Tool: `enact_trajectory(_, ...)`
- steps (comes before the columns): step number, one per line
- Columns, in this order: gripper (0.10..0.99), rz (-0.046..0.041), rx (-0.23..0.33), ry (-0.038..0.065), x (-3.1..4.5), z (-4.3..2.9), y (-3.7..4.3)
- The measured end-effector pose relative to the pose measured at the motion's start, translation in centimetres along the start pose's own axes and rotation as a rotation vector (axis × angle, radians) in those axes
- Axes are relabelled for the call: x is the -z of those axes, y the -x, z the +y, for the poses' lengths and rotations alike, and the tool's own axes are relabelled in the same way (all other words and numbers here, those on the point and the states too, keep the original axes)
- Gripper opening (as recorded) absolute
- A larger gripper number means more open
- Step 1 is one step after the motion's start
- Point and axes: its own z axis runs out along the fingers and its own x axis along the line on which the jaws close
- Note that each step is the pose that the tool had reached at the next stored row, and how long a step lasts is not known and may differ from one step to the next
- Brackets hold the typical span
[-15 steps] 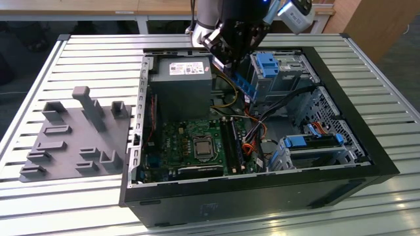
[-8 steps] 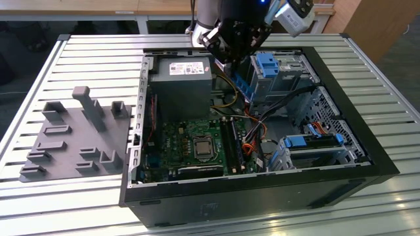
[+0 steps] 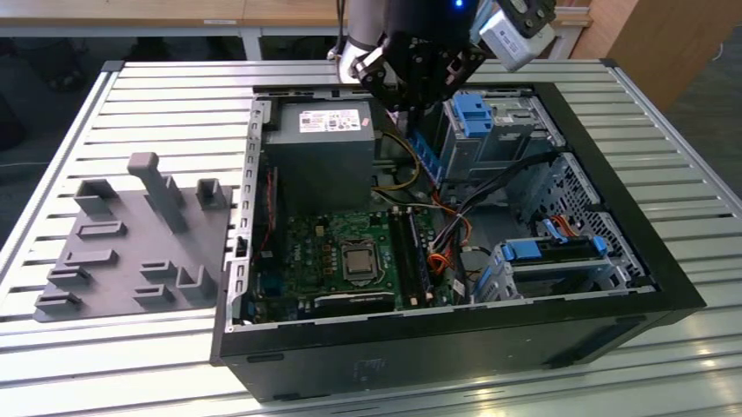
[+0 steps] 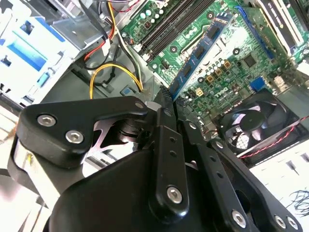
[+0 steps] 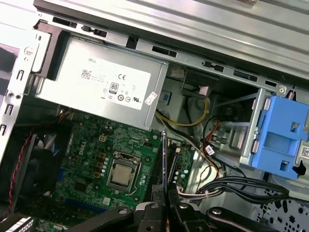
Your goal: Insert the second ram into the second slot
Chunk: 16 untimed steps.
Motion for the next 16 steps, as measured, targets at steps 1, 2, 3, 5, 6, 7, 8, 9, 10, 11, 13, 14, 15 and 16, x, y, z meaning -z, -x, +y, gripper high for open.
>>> enact_trajectory(1,0.141,-0.0001,-0.006,0.000,0.00,-0.01,-0.01)
enact_trajectory(2,0.141,0.0000,-0.010,0.000,0.00,-0.04,-0.02)
enact_trajectory(3,0.141,0.0000,-0.015,0.000,0.00,-0.10,-0.03)
enact_trajectory(5,0.141,0.0013,-0.024,0.000,-0.03,-0.23,-0.06)
enact_trajectory(6,0.141,0.0031,-0.028,0.000,-0.05,-0.28,-0.08)
enact_trajectory(7,0.141,0.0039,-0.034,0.001,-0.09,-0.31,-0.09)
enact_trajectory(8,0.141,0.0040,-0.041,0.001,-0.12,-0.32,-0.09)
enact_trajectory(9,0.141,0.0039,-0.050,0.000,-0.15,-0.32,-0.09)
enact_trajectory(10,0.141,0.0033,-0.063,0.000,-0.19,-0.32,-0.09)
enact_trajectory(11,0.141,0.0027,-0.078,0.000,-0.22,-0.33,-0.08)
enact_trajectory(13,0.141,0.0014,-0.115,-0.001,-0.29,-0.33,-0.09)
enact_trajectory(14,0.141,0.0007,-0.133,-0.001,-0.33,-0.33,-0.09)
enact_trajectory(15,0.141,0.0000,-0.151,-0.002,-0.37,-0.33,-0.09)
enact_trajectory(16,0.141,-0.0006,-0.169,-0.002,-0.40,-0.33,-0.09)
